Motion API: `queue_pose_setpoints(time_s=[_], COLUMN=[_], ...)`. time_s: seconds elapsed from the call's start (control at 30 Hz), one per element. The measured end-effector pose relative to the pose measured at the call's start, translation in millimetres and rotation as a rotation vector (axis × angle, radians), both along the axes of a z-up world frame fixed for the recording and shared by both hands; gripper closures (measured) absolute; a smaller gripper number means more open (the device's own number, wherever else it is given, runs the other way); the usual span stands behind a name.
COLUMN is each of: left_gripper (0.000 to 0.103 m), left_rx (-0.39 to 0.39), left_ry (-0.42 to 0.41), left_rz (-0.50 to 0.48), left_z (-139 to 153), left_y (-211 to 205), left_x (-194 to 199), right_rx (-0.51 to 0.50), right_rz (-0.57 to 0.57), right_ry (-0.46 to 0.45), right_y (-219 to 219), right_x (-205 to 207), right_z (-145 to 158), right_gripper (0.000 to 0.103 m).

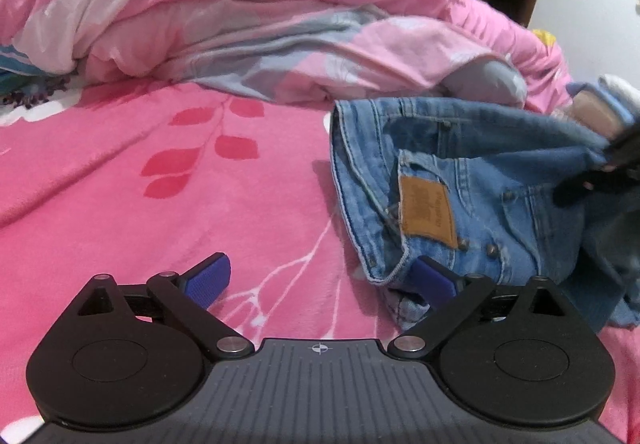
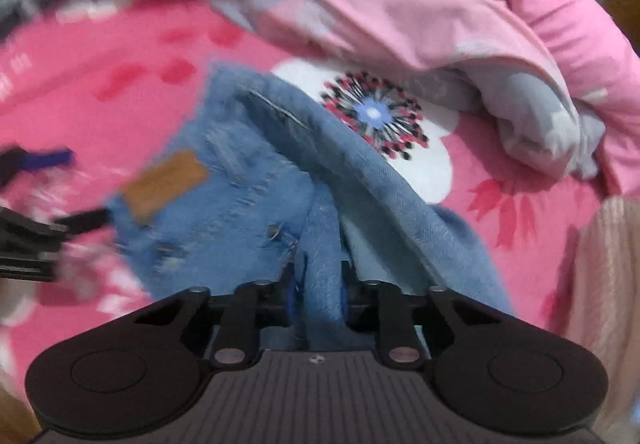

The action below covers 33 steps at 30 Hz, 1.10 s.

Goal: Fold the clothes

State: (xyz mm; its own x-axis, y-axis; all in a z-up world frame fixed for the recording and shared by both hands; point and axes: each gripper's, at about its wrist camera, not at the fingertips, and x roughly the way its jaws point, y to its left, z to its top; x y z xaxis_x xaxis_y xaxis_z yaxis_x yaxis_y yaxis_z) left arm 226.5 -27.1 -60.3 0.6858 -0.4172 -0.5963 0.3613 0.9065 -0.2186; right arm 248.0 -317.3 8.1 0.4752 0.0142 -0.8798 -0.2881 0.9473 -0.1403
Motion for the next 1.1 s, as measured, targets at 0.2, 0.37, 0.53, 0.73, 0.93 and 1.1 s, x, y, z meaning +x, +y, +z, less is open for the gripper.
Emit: queue_pose_setpoints(time_s=[0.2, 0.37, 0.53, 0.73, 0.93, 1.1], left_gripper=[0.005, 0.005, 0.005, 0.005, 0.005, 0.006], left_rx=[-0.116, -0.192, -0.218, -0.197, -0.173, -0.137], left_ry=[-0.058, -0.068, -0.102, -0.094, -0.088, -0.086], left_rz=[0.067, 0.056, 0.023, 0.001, -0.031, -0.057], left_z=[13, 16, 19, 15, 10, 4], left_y=[33, 47, 44, 35, 26, 18], left_x=[-2, -3, -10, -10, -12, -12], right_rx=[0.291, 0.427, 0.365, 0.328, 0.152, 0.103], right_rz=[-0.061, -0.086, -0.068, 0.079, 0.108, 0.101], right_ry=[-0.131, -0.063, 0.096, -0.237, -0.404, -0.172], right_y=[-13, -19, -2, 12, 17, 20], right_x=[-68, -107, -129, -145, -72, 12], right_z=[41, -6, -72, 11, 40, 4], right_gripper=[0.098, 0.099, 0.100, 0.082, 0.021, 0.034])
